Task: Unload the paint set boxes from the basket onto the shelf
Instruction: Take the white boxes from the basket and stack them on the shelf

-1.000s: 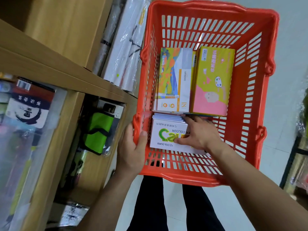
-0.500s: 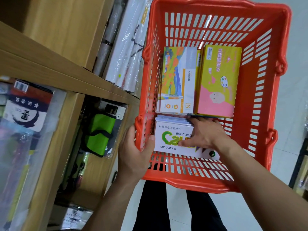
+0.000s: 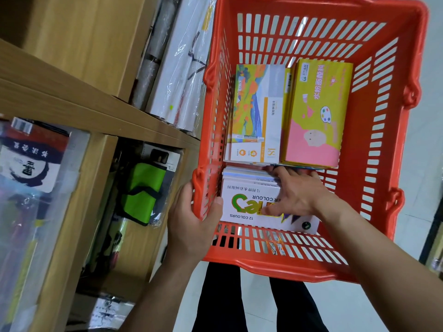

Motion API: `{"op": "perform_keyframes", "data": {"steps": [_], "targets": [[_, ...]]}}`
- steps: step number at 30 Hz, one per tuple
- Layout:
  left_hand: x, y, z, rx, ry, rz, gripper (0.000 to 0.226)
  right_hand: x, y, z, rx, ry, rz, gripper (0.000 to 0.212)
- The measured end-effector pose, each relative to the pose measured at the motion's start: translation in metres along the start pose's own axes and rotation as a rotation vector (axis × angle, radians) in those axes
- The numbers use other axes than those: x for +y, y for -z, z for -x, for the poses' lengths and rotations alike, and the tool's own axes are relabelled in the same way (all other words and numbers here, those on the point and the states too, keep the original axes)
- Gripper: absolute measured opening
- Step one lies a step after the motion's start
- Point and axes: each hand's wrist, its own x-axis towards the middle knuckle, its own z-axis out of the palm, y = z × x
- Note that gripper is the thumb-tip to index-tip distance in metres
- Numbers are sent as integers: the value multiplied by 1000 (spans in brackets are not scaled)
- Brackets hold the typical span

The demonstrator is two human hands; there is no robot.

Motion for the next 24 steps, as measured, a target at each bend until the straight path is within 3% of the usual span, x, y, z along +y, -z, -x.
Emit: {"op": "perform_keyframes", "data": {"steps": [12,19,24], "targets": [[2,0,0,-11,8,-32,40,6,6,-10,-118,-1,-150,121],[1,-1,1,-20,20,-6,46,3,0,-13,-84,-25,-38,134],[-3,0,-1,-16,14,-28,48,1,1,-9,-89,-14,-47,130]]}}
